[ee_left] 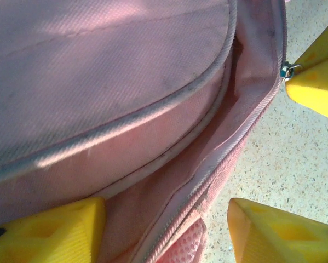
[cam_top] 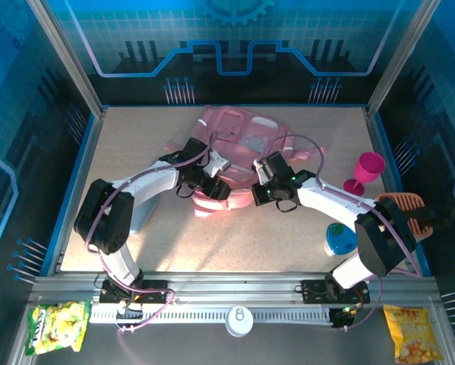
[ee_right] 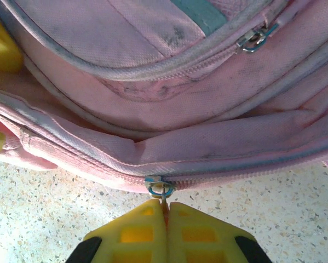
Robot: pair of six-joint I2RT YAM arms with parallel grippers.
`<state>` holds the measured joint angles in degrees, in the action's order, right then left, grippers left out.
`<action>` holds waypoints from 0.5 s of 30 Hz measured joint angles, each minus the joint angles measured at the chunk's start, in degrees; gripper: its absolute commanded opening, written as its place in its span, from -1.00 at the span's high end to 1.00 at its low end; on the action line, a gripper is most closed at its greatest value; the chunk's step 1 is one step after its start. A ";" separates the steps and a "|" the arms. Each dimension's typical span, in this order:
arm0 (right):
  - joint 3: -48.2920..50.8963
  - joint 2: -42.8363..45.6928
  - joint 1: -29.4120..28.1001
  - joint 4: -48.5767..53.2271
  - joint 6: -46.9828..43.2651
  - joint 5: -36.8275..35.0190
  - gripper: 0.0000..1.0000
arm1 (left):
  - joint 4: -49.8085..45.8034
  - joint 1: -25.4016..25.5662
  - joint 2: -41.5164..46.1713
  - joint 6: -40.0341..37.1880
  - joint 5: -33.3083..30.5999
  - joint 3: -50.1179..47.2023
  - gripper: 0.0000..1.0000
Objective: Pack the student bag
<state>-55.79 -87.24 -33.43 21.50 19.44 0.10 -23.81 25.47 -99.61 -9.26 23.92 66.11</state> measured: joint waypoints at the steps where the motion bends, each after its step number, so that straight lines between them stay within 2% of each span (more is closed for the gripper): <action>1: 0.09 0.04 0.04 -0.04 -0.02 0.02 0.95 | -0.07 0.07 -0.50 -0.52 -0.02 0.31 -0.09; 6: 0.35 0.35 0.13 -0.13 0.00 0.20 0.94 | -0.68 0.22 -2.23 -2.45 0.15 1.29 0.12; 15: 0.83 0.35 0.07 -0.66 0.70 1.07 0.95 | -1.01 0.59 -4.44 -4.44 2.73 1.95 0.68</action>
<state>-54.96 -86.89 -33.36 20.84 20.14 1.17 -24.82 26.06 -104.05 -13.69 26.65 68.05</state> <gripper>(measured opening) 0.064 0.190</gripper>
